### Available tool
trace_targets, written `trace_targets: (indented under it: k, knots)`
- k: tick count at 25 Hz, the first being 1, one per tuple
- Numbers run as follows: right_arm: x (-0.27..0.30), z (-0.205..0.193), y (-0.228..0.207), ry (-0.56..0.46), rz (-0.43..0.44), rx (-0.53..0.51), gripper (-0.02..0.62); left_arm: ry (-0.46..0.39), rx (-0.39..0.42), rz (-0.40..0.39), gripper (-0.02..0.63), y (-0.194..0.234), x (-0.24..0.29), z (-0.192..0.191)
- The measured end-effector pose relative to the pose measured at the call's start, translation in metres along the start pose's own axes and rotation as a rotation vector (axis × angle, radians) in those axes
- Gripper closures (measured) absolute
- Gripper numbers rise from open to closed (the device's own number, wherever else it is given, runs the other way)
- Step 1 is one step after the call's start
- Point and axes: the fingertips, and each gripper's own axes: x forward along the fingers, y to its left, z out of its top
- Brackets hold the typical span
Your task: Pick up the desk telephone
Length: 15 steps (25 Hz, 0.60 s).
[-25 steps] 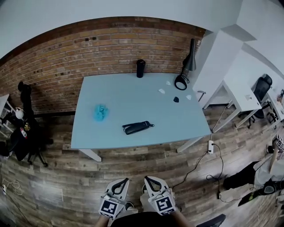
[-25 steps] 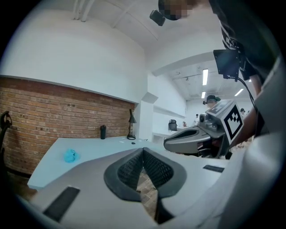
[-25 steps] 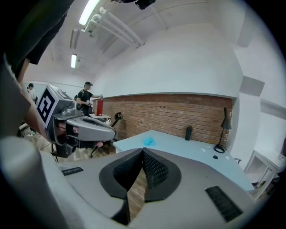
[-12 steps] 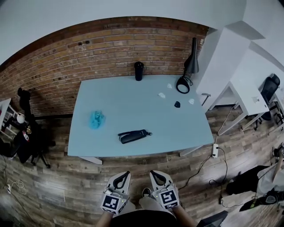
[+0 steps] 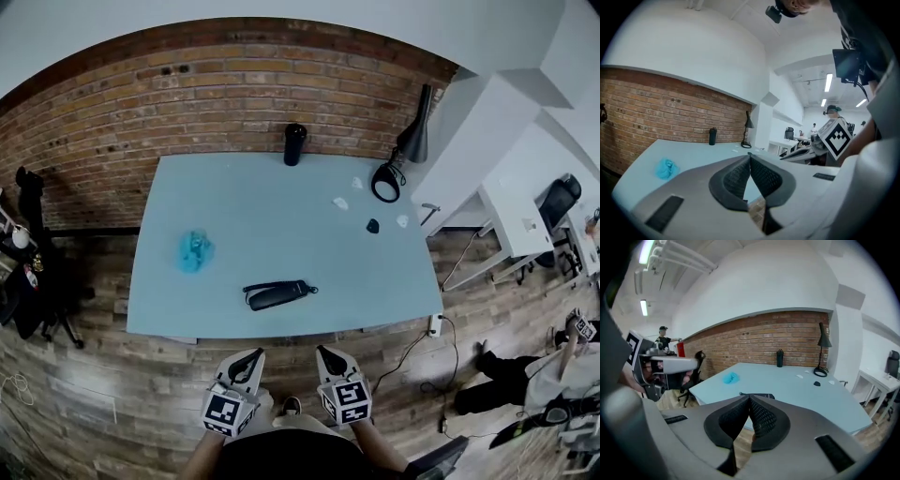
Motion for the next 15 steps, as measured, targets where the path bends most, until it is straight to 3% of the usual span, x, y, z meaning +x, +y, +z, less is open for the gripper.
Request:
trace_targets:
  k: [4,10,15]
  knots:
    - [0.018,0.035,-0.005,-0.022,-0.010,0.034,0.569,-0.028,-0.009,-0.047,0.586,0.025,0.010,0.011]
    - [0.045,0.049,0.003,-0.017,0.036,-0.062,0.568,-0.106,0.025,-0.075,0.586,0.060,0.021,0.032]
    - [0.070,0.052,0.001,-0.004,0.099,-0.082,0.556,-0.033,0.018,-0.061,0.561,0.080,0.028,0.023]
